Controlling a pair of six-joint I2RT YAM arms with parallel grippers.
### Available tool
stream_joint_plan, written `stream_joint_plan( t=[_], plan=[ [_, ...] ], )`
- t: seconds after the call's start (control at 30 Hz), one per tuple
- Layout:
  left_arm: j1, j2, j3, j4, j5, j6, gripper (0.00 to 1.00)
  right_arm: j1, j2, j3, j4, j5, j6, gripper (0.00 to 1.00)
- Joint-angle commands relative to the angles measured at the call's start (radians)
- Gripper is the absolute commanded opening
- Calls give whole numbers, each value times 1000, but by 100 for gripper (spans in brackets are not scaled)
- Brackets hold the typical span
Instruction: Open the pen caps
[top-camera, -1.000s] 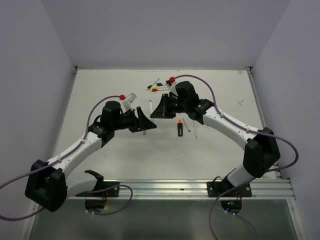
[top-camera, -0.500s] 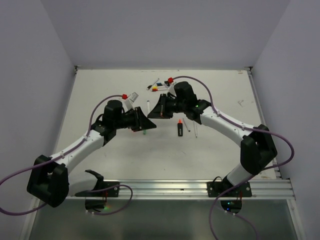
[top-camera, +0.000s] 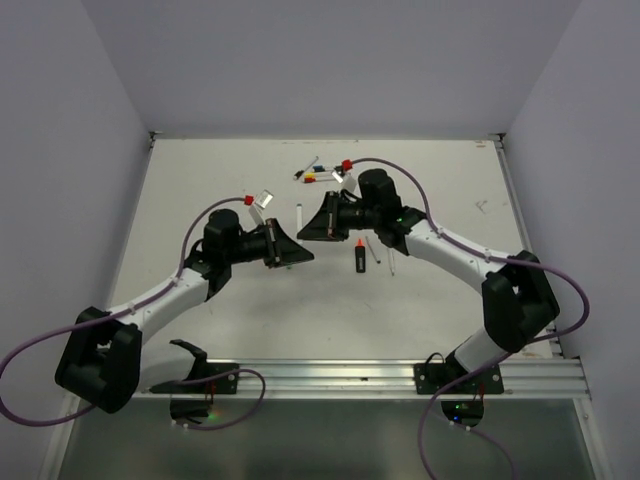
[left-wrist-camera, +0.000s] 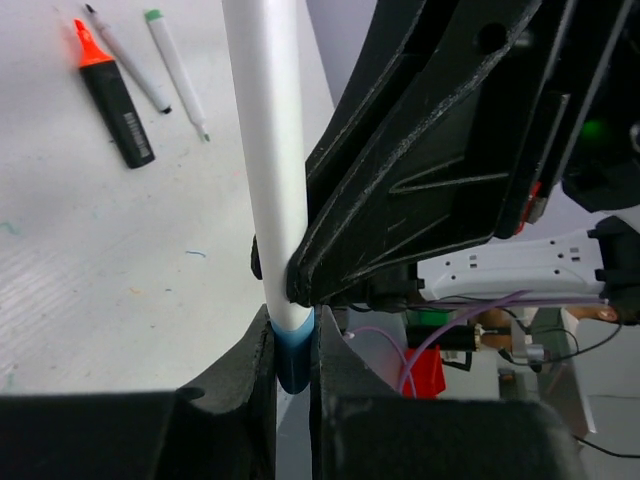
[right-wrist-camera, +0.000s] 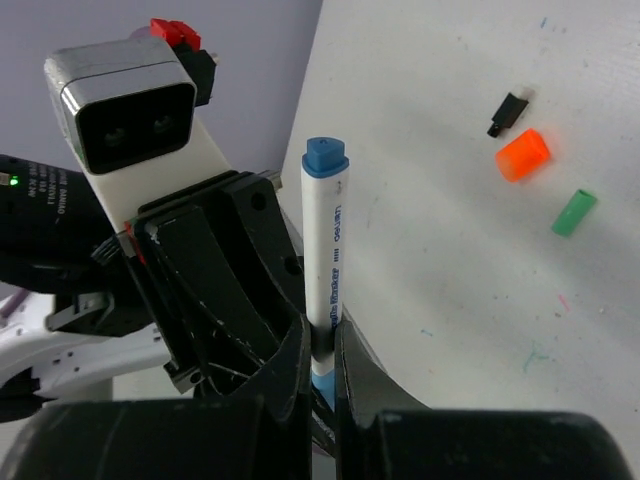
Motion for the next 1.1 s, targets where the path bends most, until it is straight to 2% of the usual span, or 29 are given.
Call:
stream_joint_plan(
  t=[0.0,0.1,0.13,0.23,0.33,0.47,0.63,0.67,0.7,0.73,0.77,0.8,0.83,0.9,0.93,1.07],
  plan=[
    [-21,-44,14,310,218,-83,0,-14,-38,-49,179,-61,81,0],
    [-19,-60,-4,396,252,-120,0,-52,-57,-117,315,-76,181,0],
    [-21,-65,-3,345,248,-105,0,-72,-57,-147,395,-90,204,0],
    [-19,-67,-22,307,251,-94,0,-98,-60,-177,443,-90,241,0],
    [-19,-68,-84,456,263,-190,0,-120,-57,-200,506,-91,279,0],
    [-21,-30,-87,461,310,-182,0,-128,-52,-201,503,-74,279,0],
    [-19,-5,-13,237,298,-27,0,-144,-78,-186,394,-35,226,0],
    [-18,7,17,193,288,34,0,-149,-81,-175,345,-27,208,0],
    [-15,19,40,39,242,82,0,-160,-87,-157,268,25,142,0],
    [-15,36,104,-60,208,140,0,-169,-95,-117,95,56,105,0],
    [-15,79,141,-159,132,270,0,-178,-98,-100,25,80,42,0],
    [-13,103,177,-349,90,329,0,-189,-98,-83,-41,99,8,0],
    [-18,129,209,-422,49,382,0,-212,-98,-39,-204,161,-29,0],
    [-19,209,286,-581,-58,498,0,-244,-89,1,-342,214,-145,0],
    [-19,234,321,-620,-94,524,0,-255,-86,38,-468,282,-182,0],
    [-21,333,346,-661,-203,564,0,-318,-41,85,-696,415,-335,0]
  ],
)
